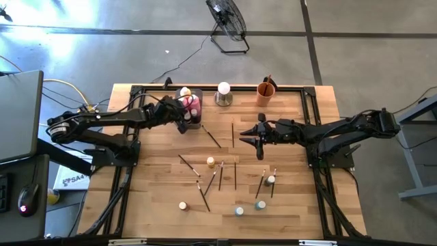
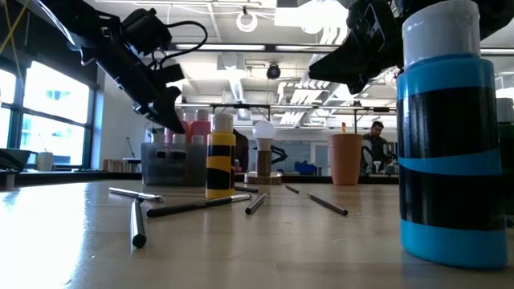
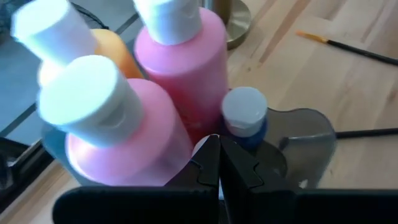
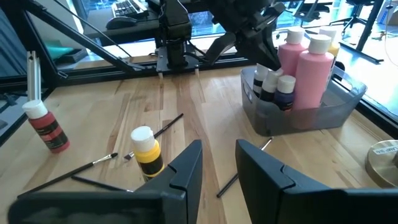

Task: Pick & Place Paint Supplies
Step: Put the small blue paint bottle into the gray bin

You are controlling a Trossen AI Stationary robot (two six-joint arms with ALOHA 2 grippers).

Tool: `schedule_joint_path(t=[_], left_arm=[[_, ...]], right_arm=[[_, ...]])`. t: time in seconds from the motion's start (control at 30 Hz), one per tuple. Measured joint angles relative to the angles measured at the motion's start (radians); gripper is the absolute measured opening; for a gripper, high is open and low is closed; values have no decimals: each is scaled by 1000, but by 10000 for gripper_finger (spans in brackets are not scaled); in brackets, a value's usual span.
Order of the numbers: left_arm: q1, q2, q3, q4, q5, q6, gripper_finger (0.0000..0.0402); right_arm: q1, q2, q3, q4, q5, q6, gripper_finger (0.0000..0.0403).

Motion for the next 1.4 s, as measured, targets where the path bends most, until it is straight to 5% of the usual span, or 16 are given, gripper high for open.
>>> schedule_joint_path(t=[1.1,1.4], left_arm=[[0,-66,53,-50,49,37,0],[0,-65,53,-141,-11,27,0]], right_arm=[[0,0,0,-1,0,1,91],[0,0,0,-1,0,1,91]])
